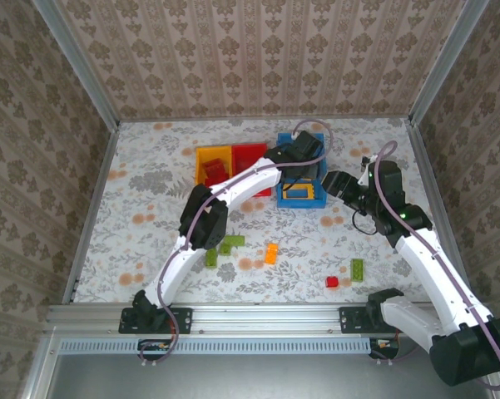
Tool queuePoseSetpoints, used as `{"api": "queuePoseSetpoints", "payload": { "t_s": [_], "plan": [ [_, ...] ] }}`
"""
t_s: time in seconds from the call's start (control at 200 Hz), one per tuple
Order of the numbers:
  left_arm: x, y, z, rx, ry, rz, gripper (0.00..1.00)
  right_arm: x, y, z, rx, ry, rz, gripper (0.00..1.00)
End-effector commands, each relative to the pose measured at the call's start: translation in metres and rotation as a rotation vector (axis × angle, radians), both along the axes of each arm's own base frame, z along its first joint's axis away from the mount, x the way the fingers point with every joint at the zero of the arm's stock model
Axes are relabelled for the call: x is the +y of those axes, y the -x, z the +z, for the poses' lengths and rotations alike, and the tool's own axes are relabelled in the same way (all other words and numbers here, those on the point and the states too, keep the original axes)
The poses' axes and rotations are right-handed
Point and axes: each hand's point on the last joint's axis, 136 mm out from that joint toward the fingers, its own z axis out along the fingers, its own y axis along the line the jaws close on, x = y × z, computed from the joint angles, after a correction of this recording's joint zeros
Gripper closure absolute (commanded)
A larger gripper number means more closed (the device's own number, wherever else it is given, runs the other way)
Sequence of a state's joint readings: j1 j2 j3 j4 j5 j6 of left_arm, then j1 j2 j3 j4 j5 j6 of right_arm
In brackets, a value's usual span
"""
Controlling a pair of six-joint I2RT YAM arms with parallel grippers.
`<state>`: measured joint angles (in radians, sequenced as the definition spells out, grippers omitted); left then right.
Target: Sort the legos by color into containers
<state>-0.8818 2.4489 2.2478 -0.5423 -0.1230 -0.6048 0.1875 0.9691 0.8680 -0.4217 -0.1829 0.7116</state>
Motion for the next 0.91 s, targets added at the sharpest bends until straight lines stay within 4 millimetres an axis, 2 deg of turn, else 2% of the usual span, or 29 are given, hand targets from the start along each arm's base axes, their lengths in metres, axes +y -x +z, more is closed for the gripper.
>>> {"api": "queuePoseSetpoints", "payload": {
  "t_s": [0.0,0.125,0.23,0.27,0.38,0.495,0.585,0.605,0.61,0.62,0.68,0.77,0.9],
  "plan": [
    [0.006,-0.008,0.016,-0.026,-0.004,0.013,0.48,-0.002,0.009,-0.006,0.042,0.000,-0.003,0.22],
    [0.011,-0.009,0.031,-0.041,0.003,0.017,0.39,-0.004,0.011,-0.007,0.051,0.022,0.004,0.22],
    [0.013,-0.006,0.055,-0.063,0.031,0.017,0.35,-0.005,0.014,-0.006,0.059,0.041,0.010,0.22],
    [0.014,-0.005,0.065,-0.075,0.045,0.017,0.33,-0.006,0.019,-0.013,0.098,0.051,0.011,0.22],
    [0.018,0.006,0.092,-0.099,0.072,0.002,0.30,-0.007,0.030,-0.023,0.174,0.066,0.020,0.25],
    [0.031,0.028,0.112,-0.109,0.080,-0.037,0.28,-0.008,0.052,-0.040,0.343,0.112,0.050,0.28],
    [0.042,0.056,0.121,-0.107,0.085,-0.116,0.27,-0.005,0.083,-0.060,0.524,0.172,0.116,0.30],
    [0.044,0.065,0.121,-0.104,0.086,-0.148,0.26,-0.004,0.092,-0.066,0.571,0.192,0.134,0.30],
    [0.045,0.067,0.115,-0.093,0.079,-0.153,0.26,-0.004,0.094,-0.067,0.581,0.197,0.139,0.30],
    [0.045,0.071,0.124,-0.105,0.094,-0.176,0.26,-0.004,0.098,-0.070,0.601,0.205,0.148,0.30],
    [0.051,0.102,0.121,-0.091,0.097,-0.290,0.26,0.000,0.126,-0.085,0.726,0.257,0.216,0.31],
    [0.066,0.152,0.104,-0.028,0.086,-0.451,0.26,0.007,0.163,-0.104,0.854,0.300,0.289,0.31],
    [0.096,0.219,0.084,0.031,0.061,-0.616,0.26,0.016,0.197,-0.129,0.961,0.294,0.316,0.31]
  ]
}}
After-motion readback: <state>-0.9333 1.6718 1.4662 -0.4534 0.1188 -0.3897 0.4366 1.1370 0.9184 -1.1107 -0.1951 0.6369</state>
